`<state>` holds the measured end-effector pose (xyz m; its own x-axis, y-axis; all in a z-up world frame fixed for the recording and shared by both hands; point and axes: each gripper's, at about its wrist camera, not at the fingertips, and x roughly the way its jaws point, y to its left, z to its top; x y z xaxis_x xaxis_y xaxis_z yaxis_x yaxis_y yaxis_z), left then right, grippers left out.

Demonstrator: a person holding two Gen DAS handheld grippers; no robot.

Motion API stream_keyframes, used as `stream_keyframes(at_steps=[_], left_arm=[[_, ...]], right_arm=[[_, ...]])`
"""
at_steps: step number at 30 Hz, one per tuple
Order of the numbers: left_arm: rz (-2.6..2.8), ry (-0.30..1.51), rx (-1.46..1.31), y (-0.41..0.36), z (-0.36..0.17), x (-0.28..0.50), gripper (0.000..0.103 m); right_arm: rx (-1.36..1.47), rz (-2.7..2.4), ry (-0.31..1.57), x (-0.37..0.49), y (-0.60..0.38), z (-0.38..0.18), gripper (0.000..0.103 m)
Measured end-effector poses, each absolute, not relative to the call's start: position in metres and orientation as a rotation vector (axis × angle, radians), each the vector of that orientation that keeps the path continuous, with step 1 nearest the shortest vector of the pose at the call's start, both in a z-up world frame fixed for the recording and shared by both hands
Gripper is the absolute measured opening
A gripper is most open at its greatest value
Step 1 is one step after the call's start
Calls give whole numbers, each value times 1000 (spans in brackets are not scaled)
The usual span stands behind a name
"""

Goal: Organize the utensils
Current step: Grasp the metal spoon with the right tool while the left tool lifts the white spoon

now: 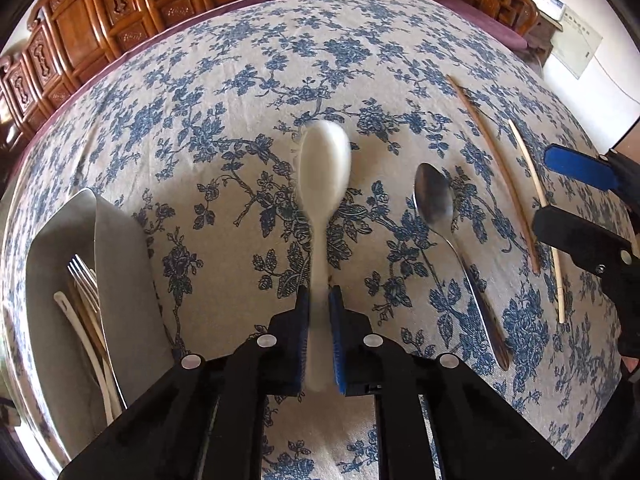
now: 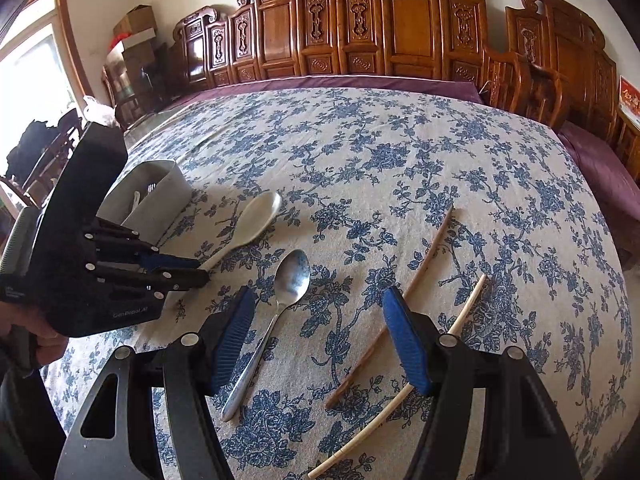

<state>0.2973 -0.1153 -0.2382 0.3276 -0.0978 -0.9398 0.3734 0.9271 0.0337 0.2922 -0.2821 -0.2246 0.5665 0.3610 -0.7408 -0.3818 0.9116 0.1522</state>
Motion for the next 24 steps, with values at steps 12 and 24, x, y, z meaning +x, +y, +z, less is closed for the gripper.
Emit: stream_keyframes(at_steps=[12,24], left_arm=[[-335,1078,189,-100,-211,267,9],[-355,981,124,-78,-191,243,9]], right_arm=[[-6,433,908,304,-271,-246,63],[23,421,933,326,-259,-263,57]])
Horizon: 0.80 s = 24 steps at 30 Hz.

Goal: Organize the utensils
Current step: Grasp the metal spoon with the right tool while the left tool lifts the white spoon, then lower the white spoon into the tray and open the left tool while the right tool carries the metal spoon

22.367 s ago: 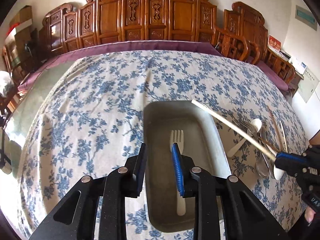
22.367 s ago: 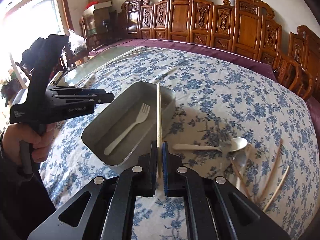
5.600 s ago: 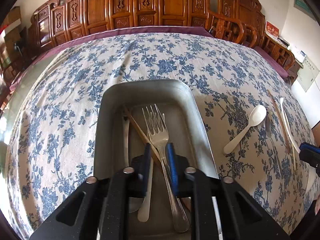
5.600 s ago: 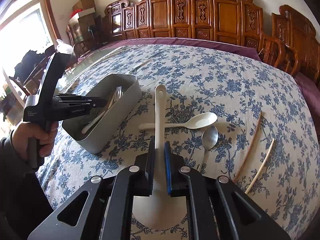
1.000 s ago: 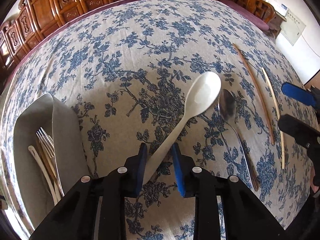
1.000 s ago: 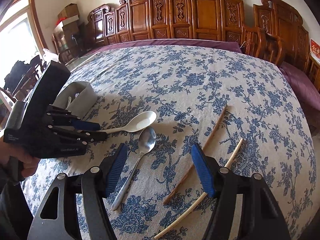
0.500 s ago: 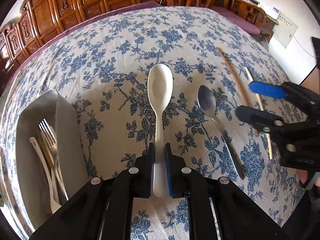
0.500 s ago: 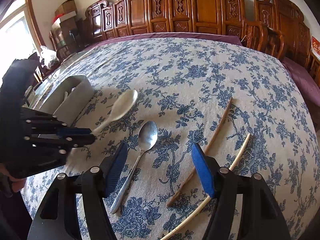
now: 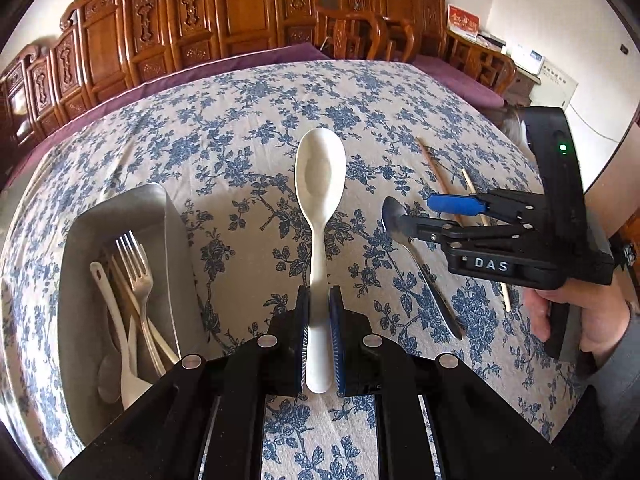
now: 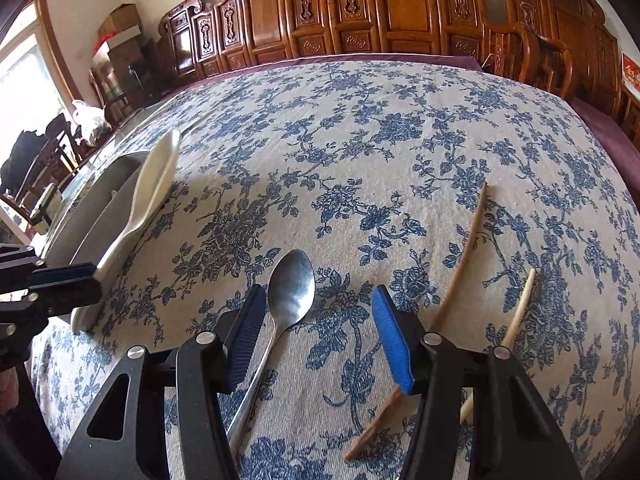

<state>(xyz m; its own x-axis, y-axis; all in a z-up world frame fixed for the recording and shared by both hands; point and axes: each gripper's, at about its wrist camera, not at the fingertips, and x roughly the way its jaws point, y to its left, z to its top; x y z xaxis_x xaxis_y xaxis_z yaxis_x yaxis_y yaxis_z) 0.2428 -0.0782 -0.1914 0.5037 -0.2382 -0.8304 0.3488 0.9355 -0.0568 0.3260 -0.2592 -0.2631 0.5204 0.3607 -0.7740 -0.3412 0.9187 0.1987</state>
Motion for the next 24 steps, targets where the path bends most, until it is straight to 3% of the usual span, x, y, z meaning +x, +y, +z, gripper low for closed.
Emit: stream_keyframes(at_steps=[14,24], left_arm=[[-368,966,71,-61,-189,244,9],[-346,941,78,-53,-183,243,9]], right_arm=[[-68,405,927,334,-240,-268,43],[-120,398,922,328,-234,-268,7]])
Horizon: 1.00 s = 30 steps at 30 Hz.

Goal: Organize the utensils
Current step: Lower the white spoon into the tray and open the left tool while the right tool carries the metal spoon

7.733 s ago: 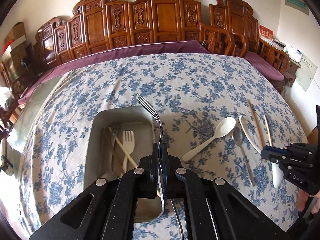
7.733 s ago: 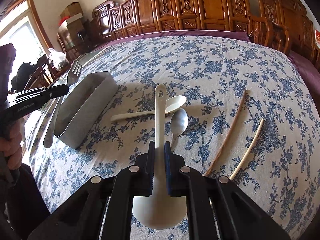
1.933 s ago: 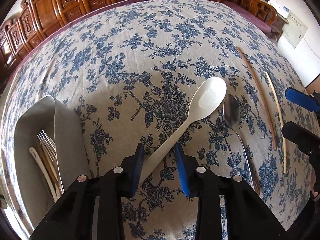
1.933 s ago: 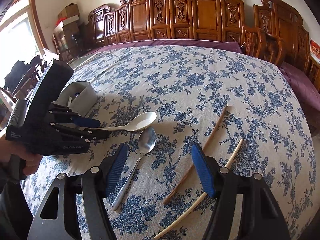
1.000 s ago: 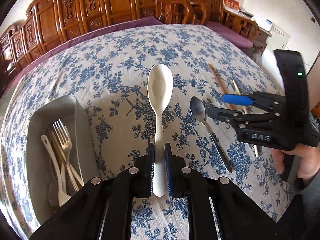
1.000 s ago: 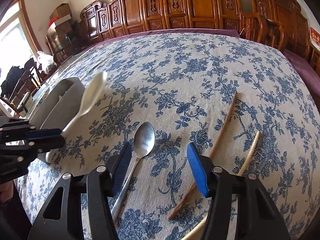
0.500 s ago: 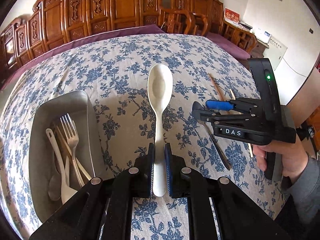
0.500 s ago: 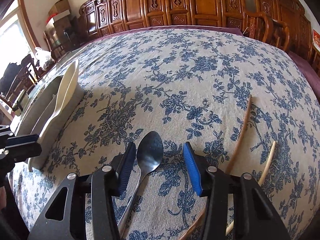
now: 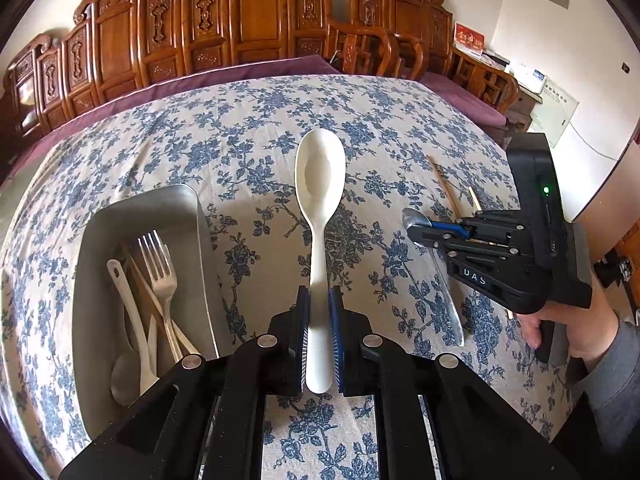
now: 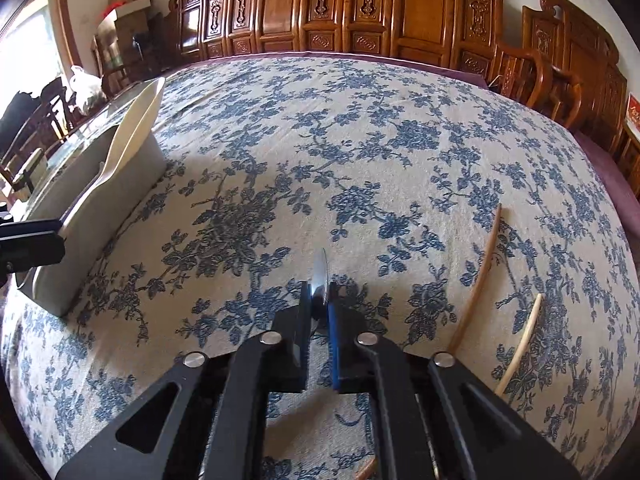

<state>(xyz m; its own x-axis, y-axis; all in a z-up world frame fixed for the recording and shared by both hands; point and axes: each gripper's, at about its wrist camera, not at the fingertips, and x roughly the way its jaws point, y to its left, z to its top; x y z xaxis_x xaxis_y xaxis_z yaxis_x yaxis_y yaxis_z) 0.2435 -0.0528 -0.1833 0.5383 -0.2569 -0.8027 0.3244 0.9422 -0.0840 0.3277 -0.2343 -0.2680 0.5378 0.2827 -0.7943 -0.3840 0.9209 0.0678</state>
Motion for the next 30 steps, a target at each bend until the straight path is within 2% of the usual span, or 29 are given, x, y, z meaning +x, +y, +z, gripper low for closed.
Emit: stream_keyframes(at_steps=[5,30], left_arm=[[-322,926,82,-47,-178,241,9],[-173,899,48,12,-164,215,9]], right_arm=[[-97,410,924,324,-236,-264,3],[-55,411,831,268,-231,-213,3]])
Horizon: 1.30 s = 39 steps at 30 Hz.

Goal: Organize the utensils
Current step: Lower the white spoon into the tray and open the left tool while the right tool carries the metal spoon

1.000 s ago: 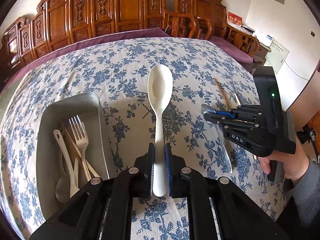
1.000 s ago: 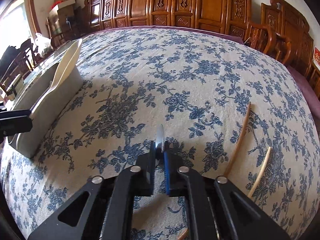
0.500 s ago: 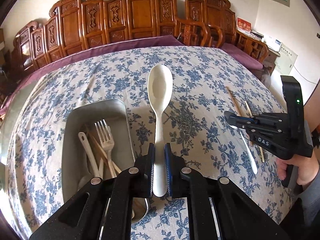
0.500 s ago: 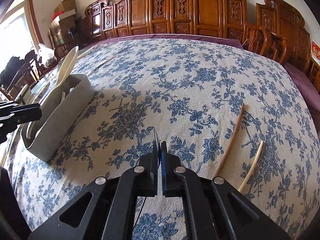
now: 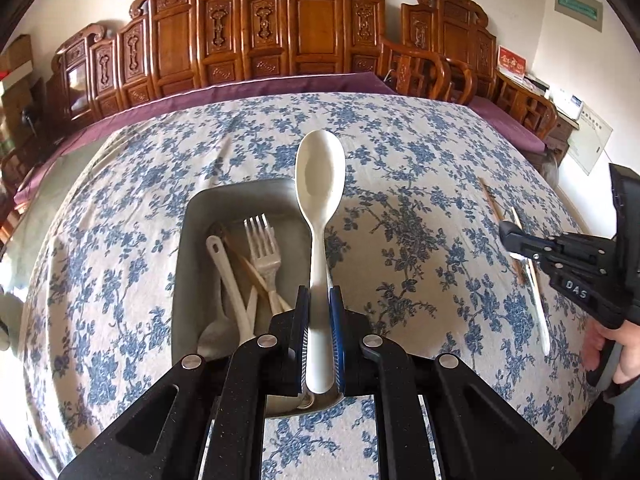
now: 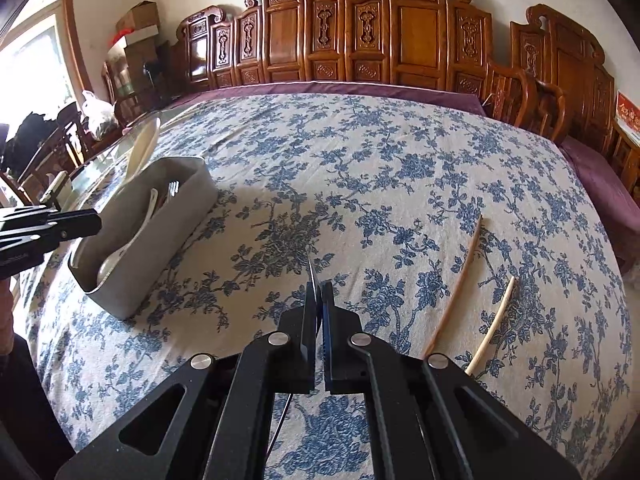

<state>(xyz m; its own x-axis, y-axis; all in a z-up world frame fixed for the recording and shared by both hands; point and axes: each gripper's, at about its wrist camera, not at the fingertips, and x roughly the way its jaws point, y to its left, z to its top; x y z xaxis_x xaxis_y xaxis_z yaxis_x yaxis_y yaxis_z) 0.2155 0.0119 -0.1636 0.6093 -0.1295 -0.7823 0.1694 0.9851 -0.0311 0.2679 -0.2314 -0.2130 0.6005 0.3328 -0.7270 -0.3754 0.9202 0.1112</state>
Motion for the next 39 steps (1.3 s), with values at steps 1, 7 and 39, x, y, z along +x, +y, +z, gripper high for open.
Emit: stream_keyframes(at_steps=[1,7,39], left_arm=[[-170,901,45,14,-164,215,9],[-153,909,36,25,-166,216,9],[-100,1015,-84,73,-205,245,11]], right_arm=[[-55,411,828,266,-230,-211,3],[-60,420,814,250,-217,-196,3],[-161,455,772,231,-134,-125,3]])
